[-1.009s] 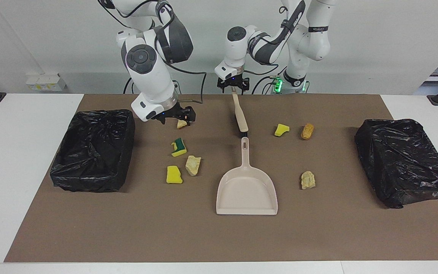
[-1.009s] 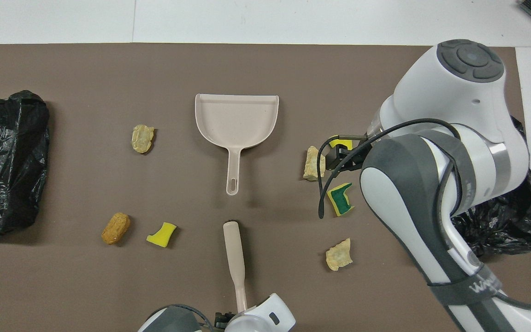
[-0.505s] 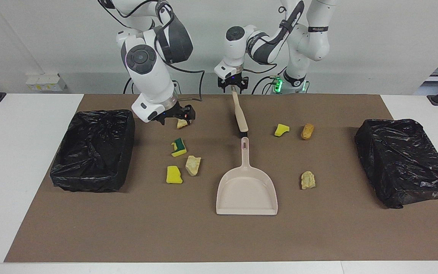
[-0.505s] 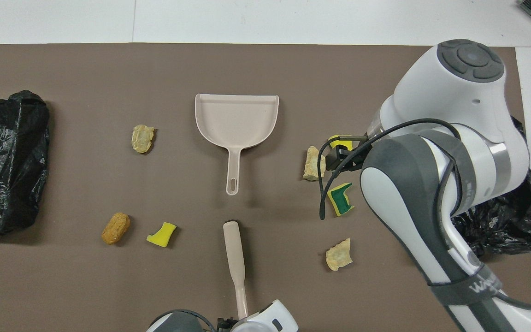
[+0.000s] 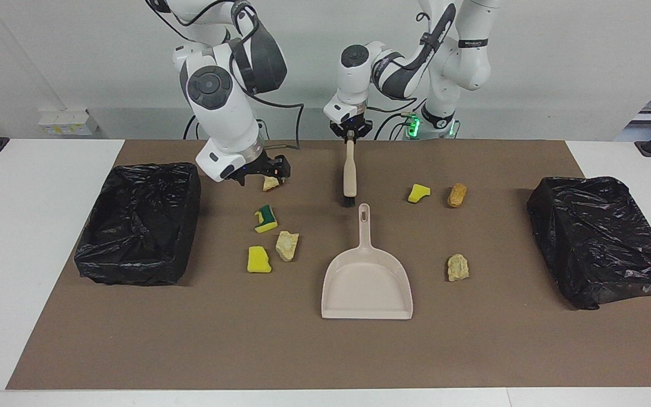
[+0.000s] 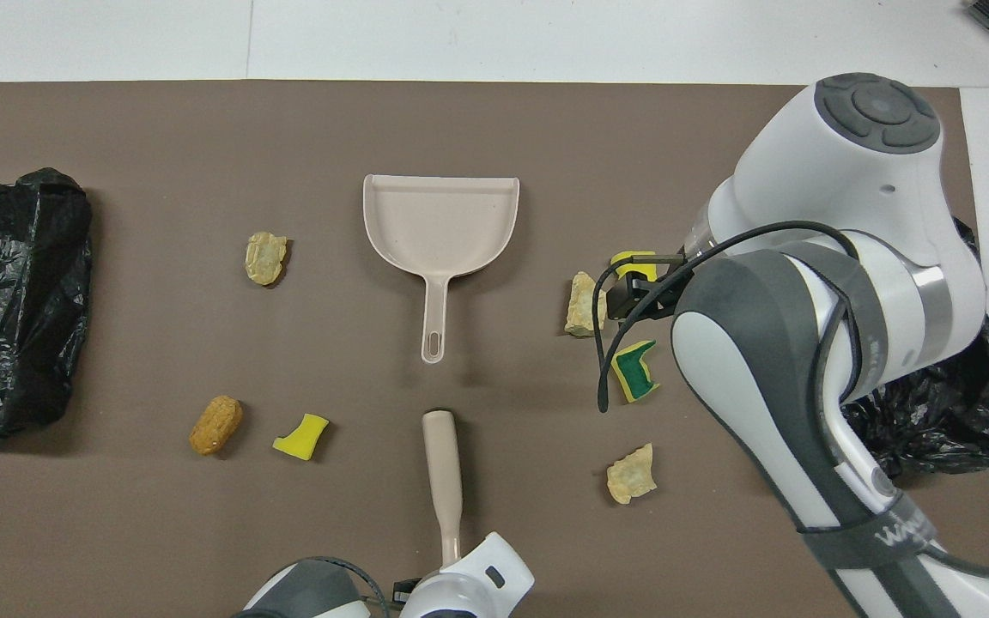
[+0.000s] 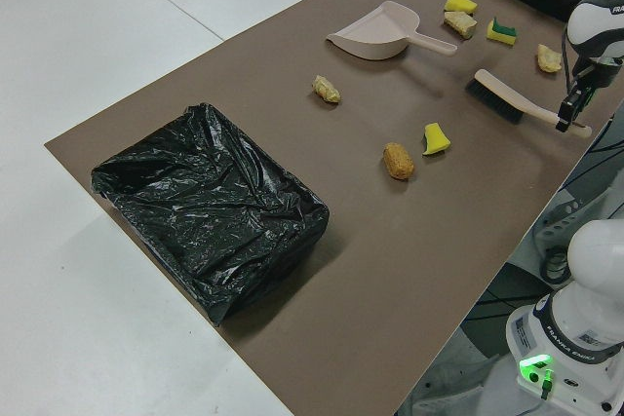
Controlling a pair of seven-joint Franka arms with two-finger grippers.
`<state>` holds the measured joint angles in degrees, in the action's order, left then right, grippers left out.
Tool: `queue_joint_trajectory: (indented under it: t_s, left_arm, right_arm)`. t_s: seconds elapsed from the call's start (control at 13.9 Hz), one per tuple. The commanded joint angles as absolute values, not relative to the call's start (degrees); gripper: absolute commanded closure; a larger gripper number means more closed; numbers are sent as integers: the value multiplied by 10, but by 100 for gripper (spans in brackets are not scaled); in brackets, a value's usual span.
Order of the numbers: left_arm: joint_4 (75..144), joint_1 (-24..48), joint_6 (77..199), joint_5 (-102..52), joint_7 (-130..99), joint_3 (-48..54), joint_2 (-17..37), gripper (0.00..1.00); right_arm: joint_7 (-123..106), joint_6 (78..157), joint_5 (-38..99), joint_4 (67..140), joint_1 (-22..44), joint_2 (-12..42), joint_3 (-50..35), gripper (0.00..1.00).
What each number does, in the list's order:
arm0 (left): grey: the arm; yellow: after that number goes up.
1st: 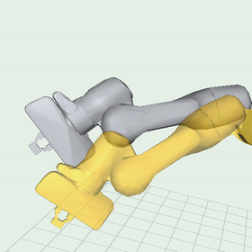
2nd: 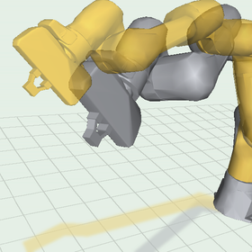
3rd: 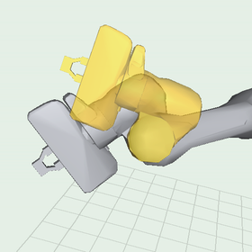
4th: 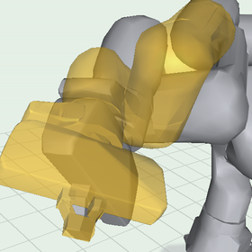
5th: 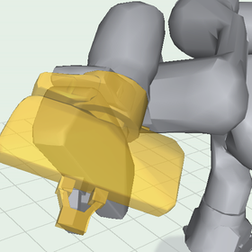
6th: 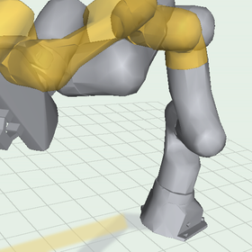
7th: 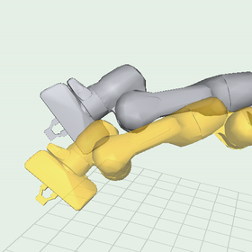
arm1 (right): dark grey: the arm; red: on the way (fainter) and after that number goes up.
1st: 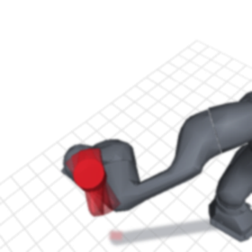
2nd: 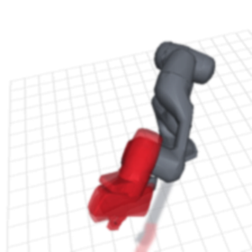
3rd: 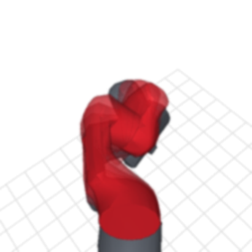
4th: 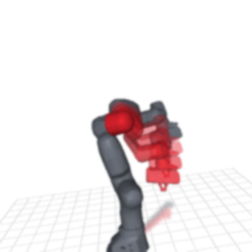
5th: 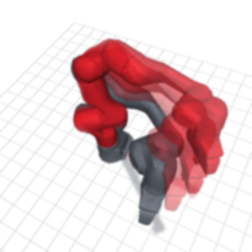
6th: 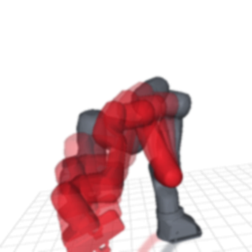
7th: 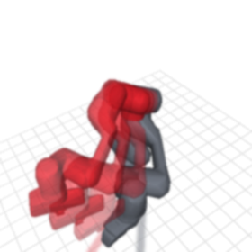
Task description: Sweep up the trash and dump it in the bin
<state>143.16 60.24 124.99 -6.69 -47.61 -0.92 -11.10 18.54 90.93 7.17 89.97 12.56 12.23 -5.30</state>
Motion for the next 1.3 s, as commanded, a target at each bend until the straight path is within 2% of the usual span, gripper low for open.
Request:
queue_joint_trajectory:
  t_s: [0.0,0.29,0.5,0.87,1.23]
  left_arm:
    - [1421,591,1228,-54,-475,-6,-113,100]
    - [1382,563,1164,-38,-475,-8,-136,100]
    - [1383,552,1090,-15,-478,-9,-163,100]
    - [1385,439,1067,50,-480,-8,-189,100]
    - [1391,307,1069,64,-475,-6,-186,100]
  right_arm:
    - [166,913,69,914,121,109,-56,0]
    - [165,915,69,913,120,110,-56,0]
    - [165,915,69,913,120,110,-56,0]
    - [165,915,69,913,120,109,-56,0]
    - [165,914,69,914,120,109,-56,0]
